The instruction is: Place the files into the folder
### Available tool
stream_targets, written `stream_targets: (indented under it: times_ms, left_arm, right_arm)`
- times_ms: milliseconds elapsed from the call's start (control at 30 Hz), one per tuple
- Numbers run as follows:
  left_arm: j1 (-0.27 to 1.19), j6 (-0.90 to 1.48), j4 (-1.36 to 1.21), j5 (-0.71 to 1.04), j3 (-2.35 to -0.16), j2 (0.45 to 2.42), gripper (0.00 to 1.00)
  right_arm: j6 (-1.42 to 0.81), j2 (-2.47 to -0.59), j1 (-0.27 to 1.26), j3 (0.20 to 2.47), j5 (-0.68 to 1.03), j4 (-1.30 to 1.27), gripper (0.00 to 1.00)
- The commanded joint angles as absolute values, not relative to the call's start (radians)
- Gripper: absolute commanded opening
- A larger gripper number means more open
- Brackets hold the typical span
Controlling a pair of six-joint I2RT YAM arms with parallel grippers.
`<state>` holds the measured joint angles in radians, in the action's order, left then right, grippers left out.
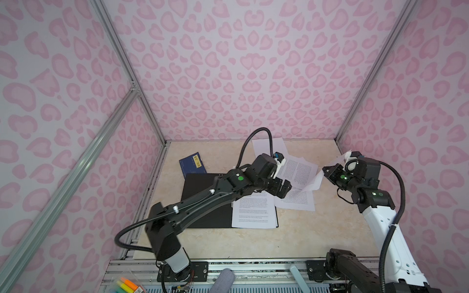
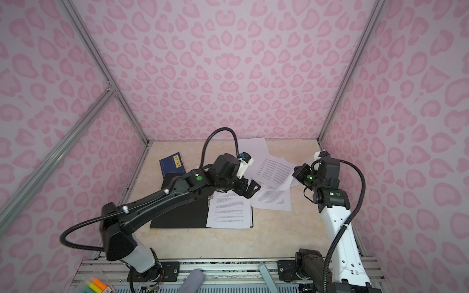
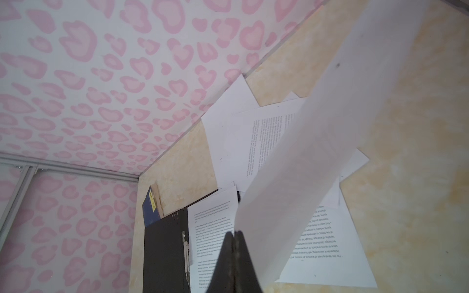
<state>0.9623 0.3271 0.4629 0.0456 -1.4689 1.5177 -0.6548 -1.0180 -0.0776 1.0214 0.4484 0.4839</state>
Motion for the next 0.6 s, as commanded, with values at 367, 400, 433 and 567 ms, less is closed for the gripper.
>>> stream_targets:
  times_ms: [367, 400, 433, 567]
  left_arm:
    - [0.837, 0.415, 0.636, -0.460, -0.828, 0.669, 0.98]
    - [0.821, 0.428, 0.632, -0.462, -0.796, 0.640, 0.98]
    - [0.803, 0.438, 0.622, -0.454, -0.772, 0.621, 0.98]
    - [0.716, 0.423, 0.586, -0.392, -0.749, 0.638, 0.98]
  right_arm:
    - [-0.675, -1.468, 0.516, 1.473, 0.323, 0.451, 0.00]
    - [-0.677, -1.491, 0.533, 1.518, 0.329, 0.448, 0.00]
    - [-0.683, -1.514, 0.542, 1.547, 0.343, 0.441, 0.00]
    - [-0.715, -1.517, 0.517, 1.506, 0.383, 0.391, 0.00]
